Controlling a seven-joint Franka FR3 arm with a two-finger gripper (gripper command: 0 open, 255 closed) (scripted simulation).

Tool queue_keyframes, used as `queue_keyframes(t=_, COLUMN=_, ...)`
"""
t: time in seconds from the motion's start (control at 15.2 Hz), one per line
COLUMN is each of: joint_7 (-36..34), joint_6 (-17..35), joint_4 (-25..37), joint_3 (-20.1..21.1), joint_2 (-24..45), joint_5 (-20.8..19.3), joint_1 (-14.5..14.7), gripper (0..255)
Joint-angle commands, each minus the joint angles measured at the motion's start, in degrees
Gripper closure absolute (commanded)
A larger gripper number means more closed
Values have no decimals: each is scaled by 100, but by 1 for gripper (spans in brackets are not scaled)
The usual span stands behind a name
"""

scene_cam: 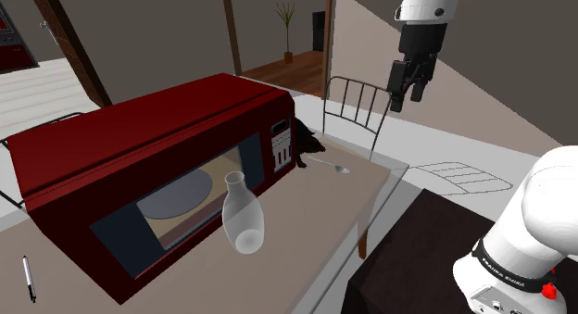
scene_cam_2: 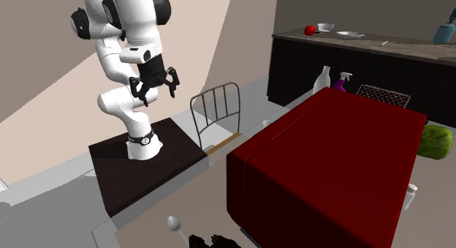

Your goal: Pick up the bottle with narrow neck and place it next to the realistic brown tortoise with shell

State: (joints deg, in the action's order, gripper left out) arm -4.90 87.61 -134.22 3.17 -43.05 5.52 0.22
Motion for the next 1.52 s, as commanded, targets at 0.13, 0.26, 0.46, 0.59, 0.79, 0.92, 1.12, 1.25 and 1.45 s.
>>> queue_keyframes(t=0.13, joint_7=-252, joint_6=189, joint_4=61, joint_3=240, joint_2=236, joint_5=133, joint_1=66, gripper=0)
queue_keyframes(t=0.26, joint_7=-501, joint_6=378, joint_4=151, joint_3=478, joint_2=498, joint_5=247, joint_1=124, gripper=0)
queue_keyframes(t=0.46, joint_7=-875, joint_6=652, joint_4=339, joint_3=828, joint_2=937, joint_5=375, joint_1=192, gripper=0)
queue_keyframes(t=0.59, joint_7=-1126, joint_6=827, joint_4=501, joint_3=1057, joint_2=1257, joint_5=427, joint_1=228, gripper=0)
queue_keyframes(t=0.79, joint_7=-1515, joint_6=1071, joint_4=796, joint_3=1390, joint_2=1777, joint_5=446, joint_1=271, gripper=0)
queue_keyframes(t=0.92, joint_7=-1784, joint_6=1218, joint_4=1029, joint_3=1607, joint_2=2149, joint_5=416, joint_1=293, gripper=0)
queue_keyframes(t=1.12, joint_7=-2208, joint_6=1408, joint_4=1431, joint_3=1915, joint_2=2747, joint_5=299, joint_1=328, gripper=0)
queue_keyframes(t=1.25, joint_7=-2505, joint_6=1510, joint_4=1736, joint_3=2108, joint_2=3172, joint_5=169, joint_1=358, gripper=0)
queue_keyframes(t=1.45, joint_7=-2971, joint_6=1614, joint_4=2253, joint_3=2362, joint_2=3851, joint_5=-102, joint_1=437, gripper=0)
